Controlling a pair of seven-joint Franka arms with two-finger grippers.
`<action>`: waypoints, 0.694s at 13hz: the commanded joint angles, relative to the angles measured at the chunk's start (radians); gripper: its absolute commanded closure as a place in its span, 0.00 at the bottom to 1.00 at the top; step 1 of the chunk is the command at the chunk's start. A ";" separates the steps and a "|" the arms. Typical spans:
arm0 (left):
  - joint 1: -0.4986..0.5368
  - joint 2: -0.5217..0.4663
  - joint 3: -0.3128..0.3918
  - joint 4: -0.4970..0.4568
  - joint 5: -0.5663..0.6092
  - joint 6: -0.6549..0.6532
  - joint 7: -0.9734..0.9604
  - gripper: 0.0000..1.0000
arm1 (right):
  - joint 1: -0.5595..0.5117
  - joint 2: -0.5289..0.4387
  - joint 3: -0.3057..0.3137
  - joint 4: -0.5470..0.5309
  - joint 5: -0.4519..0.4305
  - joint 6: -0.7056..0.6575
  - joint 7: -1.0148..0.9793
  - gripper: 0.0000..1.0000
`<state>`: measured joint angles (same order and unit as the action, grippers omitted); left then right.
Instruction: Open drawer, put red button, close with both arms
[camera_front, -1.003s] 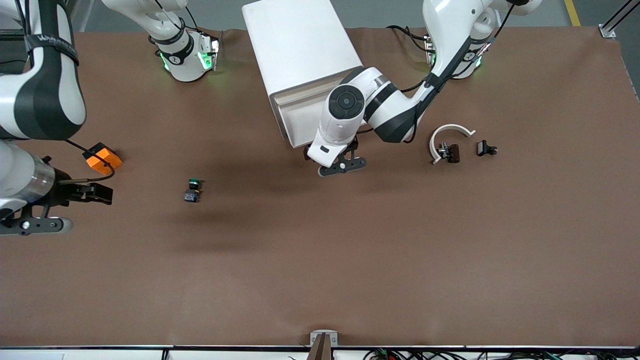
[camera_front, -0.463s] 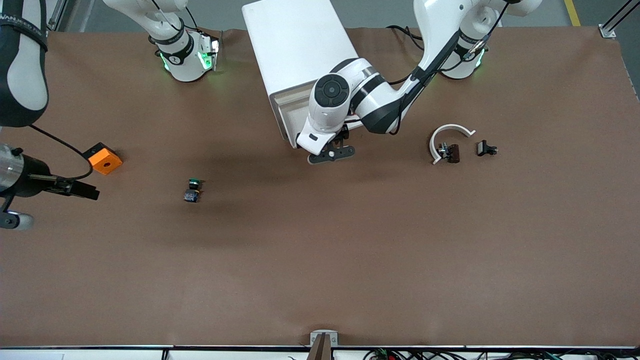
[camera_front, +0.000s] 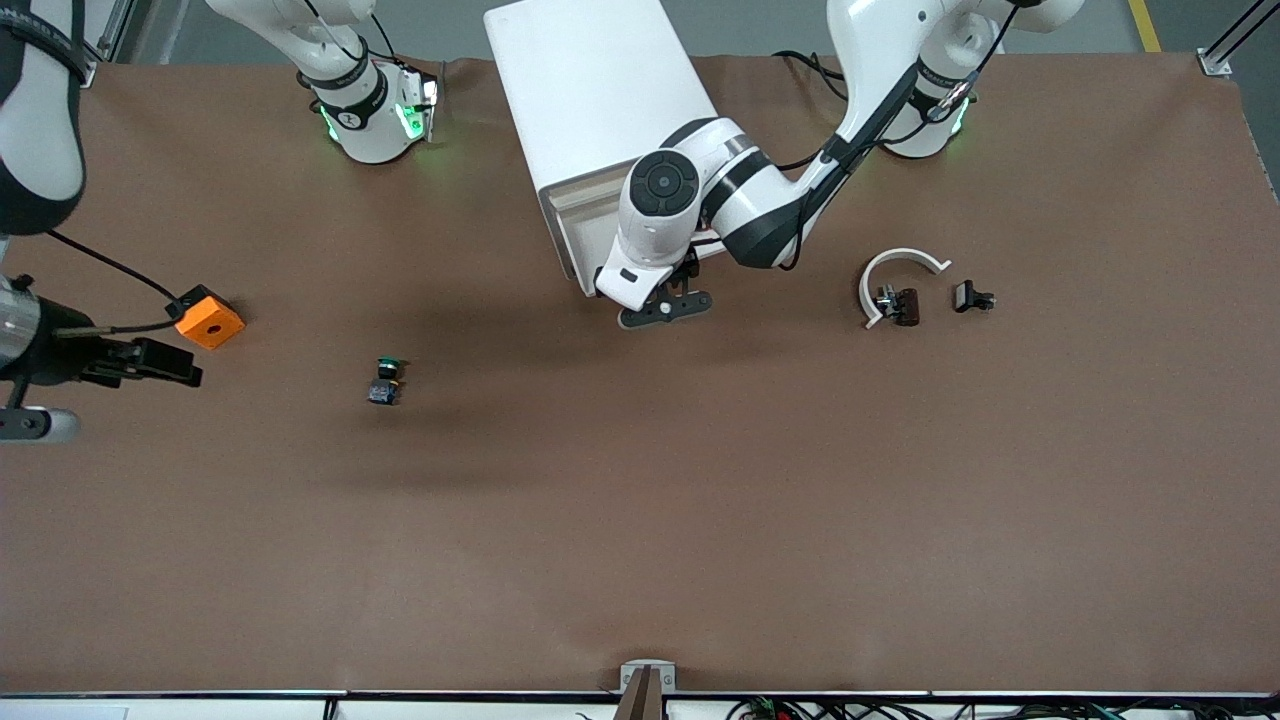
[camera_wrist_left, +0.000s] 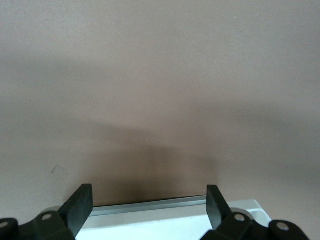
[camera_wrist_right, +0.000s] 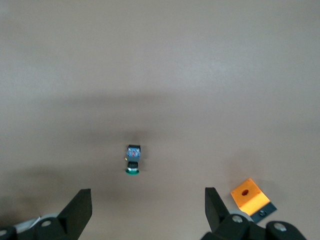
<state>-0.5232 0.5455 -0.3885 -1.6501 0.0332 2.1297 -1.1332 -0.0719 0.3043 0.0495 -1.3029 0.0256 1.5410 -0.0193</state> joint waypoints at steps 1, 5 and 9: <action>0.000 -0.006 0.002 -0.017 0.001 0.016 -0.023 0.00 | -0.016 -0.079 -0.010 -0.036 0.016 -0.042 -0.042 0.00; -0.009 -0.004 0.002 -0.019 0.004 0.016 -0.054 0.00 | 0.015 -0.068 -0.008 -0.053 0.013 -0.045 -0.045 0.00; -0.044 -0.004 0.002 -0.019 0.004 0.004 -0.091 0.00 | 0.009 -0.059 -0.007 -0.079 -0.004 -0.045 -0.048 0.00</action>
<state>-0.5448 0.5520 -0.3884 -1.6566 0.0333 2.1302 -1.1904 -0.0583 0.2503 0.0417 -1.3670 0.0248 1.4927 -0.0531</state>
